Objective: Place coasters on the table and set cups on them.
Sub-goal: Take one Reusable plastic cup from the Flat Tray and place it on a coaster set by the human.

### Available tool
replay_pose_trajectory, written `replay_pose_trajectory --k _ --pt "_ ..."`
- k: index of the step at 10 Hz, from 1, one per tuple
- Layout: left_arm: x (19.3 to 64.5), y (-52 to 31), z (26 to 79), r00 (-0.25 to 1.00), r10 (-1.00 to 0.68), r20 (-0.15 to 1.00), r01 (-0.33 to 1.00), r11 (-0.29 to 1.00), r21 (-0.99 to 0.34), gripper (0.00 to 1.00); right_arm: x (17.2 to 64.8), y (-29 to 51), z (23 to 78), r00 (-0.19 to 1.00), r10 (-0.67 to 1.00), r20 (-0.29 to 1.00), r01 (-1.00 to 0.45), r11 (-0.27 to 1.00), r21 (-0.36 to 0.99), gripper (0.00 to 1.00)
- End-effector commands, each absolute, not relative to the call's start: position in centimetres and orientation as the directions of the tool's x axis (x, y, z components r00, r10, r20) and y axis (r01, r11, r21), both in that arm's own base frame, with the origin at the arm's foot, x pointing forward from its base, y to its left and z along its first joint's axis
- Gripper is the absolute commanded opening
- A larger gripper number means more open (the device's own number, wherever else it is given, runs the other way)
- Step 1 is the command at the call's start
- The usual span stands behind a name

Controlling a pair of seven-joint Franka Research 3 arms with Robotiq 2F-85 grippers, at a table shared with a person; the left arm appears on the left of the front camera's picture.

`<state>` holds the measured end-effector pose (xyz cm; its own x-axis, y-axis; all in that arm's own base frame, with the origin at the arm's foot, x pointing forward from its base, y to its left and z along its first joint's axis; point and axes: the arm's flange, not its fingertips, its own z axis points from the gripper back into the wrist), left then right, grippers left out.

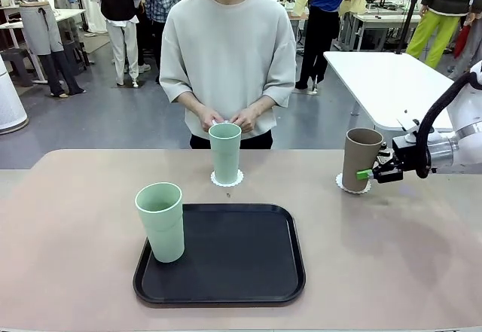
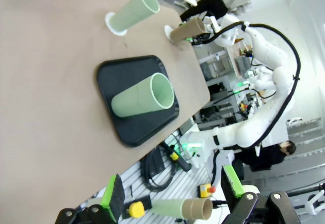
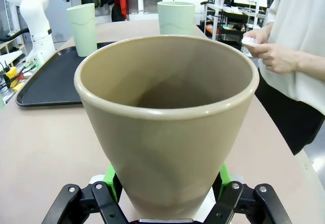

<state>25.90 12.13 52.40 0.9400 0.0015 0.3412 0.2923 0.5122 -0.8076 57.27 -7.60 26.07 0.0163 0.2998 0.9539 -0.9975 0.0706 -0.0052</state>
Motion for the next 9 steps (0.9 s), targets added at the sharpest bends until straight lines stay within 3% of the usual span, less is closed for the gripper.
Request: replay_pose_trajectory --k 1,9 --pt "25.77 12.15 52.56 0.939 0.001 0.344 0.297 0.502 -0.813 1.0 57.99 -8.0 25.68 0.022 0.27 0.963 -0.998 0.063 0.006 0.82" --pt "25.77 12.15 52.56 0.939 0.001 0.344 0.297 0.502 -0.813 1.0 58.92 -8.24 24.84 0.047 0.235 0.971 -0.995 0.093 0.025 0.82"
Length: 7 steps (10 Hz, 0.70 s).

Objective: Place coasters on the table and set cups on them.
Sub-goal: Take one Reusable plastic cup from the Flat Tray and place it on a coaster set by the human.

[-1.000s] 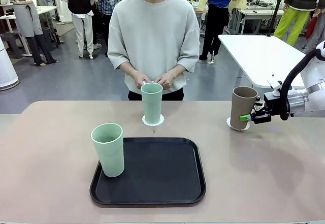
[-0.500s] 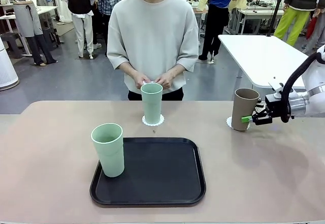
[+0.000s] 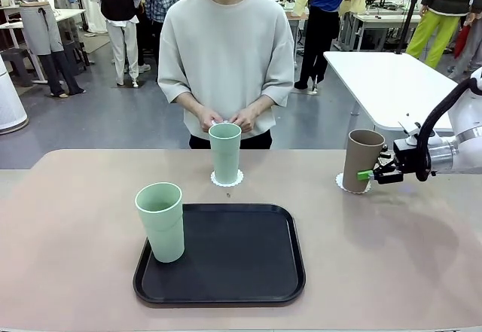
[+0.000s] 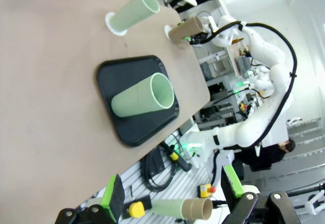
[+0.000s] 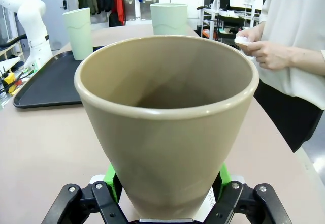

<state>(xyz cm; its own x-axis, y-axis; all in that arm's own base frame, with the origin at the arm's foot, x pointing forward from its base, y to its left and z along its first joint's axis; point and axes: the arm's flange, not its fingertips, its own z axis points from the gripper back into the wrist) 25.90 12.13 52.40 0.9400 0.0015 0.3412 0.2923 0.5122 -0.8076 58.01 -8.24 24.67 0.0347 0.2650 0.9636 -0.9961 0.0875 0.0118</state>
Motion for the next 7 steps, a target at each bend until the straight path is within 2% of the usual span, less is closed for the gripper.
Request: replay_pose_trajectory --k 1,2,7 --pt "25.77 12.15 52.56 0.939 0.001 0.344 0.297 0.502 -0.813 1.0 58.88 -8.21 24.82 0.047 0.235 0.971 -0.996 0.089 0.027 0.82" --pt "25.77 12.15 52.56 0.939 0.001 0.344 0.297 0.502 -0.813 1.0 58.95 -8.22 24.82 0.045 0.235 0.971 -0.996 0.087 0.025 1.0" --pt "25.77 12.15 52.56 0.939 0.001 0.344 0.297 0.502 -0.813 1.0 58.89 -8.38 24.85 0.054 0.247 0.967 -0.996 0.089 0.033 1.0"
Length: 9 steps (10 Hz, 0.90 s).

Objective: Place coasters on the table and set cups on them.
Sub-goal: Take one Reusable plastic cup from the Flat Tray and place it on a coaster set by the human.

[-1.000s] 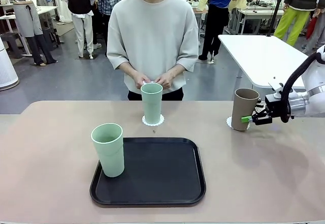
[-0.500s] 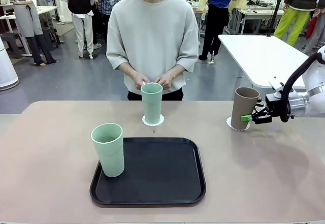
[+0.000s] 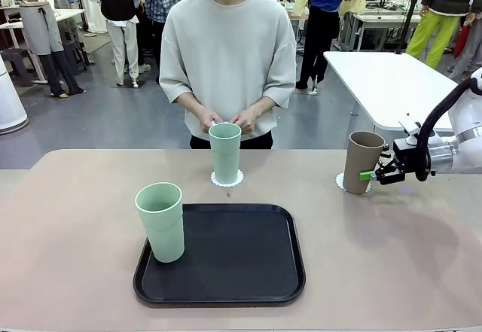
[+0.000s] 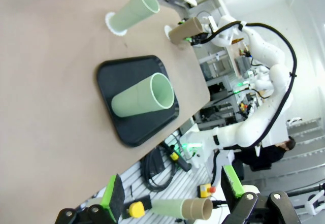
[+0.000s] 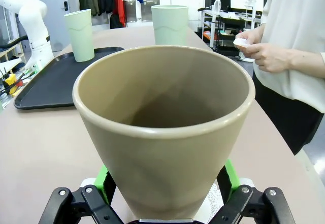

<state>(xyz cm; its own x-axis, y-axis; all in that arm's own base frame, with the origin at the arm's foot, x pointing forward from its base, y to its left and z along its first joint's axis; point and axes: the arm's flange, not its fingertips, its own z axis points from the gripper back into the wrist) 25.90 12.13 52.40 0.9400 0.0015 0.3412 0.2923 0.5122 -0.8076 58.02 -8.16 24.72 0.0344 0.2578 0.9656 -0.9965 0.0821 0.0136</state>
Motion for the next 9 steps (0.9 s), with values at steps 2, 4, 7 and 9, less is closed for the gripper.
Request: replay_pose_trajectory --k 2,4,7,9 --pt "25.8 12.1 52.6 0.939 0.001 0.344 0.297 0.502 -0.813 1.0 58.9 -8.7 24.8 0.064 0.257 0.964 -0.995 0.086 0.043 1.0" --pt "25.8 12.1 52.6 0.939 0.001 0.344 0.297 0.502 -0.813 1.0 59.0 -9.2 24.5 0.07 0.277 0.958 -0.995 0.09 0.047 1.0" --pt "25.8 12.1 52.6 0.939 0.001 0.344 0.297 0.502 -0.813 1.0 58.2 -10.2 25.0 0.082 0.399 0.913 -0.995 0.078 0.055 1.0" --pt "25.8 12.1 52.6 0.939 0.001 0.344 0.297 0.502 -0.813 1.0 57.4 -10.9 26.1 0.082 0.493 0.866 -0.996 0.067 0.057 1.0"
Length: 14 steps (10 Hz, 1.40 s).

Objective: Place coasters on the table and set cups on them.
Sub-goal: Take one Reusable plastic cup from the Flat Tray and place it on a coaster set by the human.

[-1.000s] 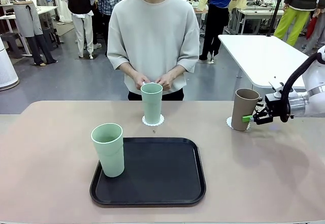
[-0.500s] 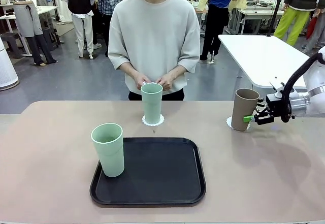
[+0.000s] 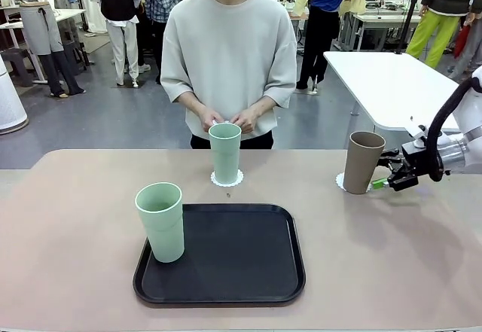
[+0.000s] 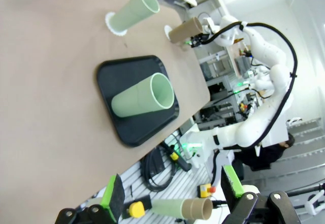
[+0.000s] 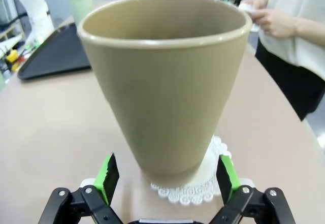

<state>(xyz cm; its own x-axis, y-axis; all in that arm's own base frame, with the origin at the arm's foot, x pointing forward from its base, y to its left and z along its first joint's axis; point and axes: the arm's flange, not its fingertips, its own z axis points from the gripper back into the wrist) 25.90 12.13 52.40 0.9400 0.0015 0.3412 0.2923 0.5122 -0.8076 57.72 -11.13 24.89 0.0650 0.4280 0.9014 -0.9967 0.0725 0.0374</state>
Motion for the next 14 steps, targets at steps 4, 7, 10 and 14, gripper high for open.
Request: replay_pose_trajectory --k 4,7,10,14 --pt "25.8 12.1 52.6 0.939 0.001 0.344 0.297 0.502 -0.813 1.0 53.5 -11.4 30.2 0.103 0.712 0.694 -0.994 0.101 0.043 1.0" --pt "25.8 12.1 52.6 0.939 0.001 0.344 0.297 0.502 -0.813 1.0 48.2 -8.6 37.8 0.027 0.883 0.469 -0.998 0.049 -0.035 1.0" --pt "25.8 12.1 52.6 0.939 0.001 0.344 0.297 0.502 -0.813 1.0 45.4 -4.7 43.8 0.003 0.921 0.39 -0.997 0.035 -0.075 1.0" --pt "25.8 12.1 52.6 0.939 0.001 0.344 0.297 0.502 -0.813 1.0 42.2 1.1 50.9 -0.008 0.954 0.298 -0.992 0.028 -0.119 1.0"
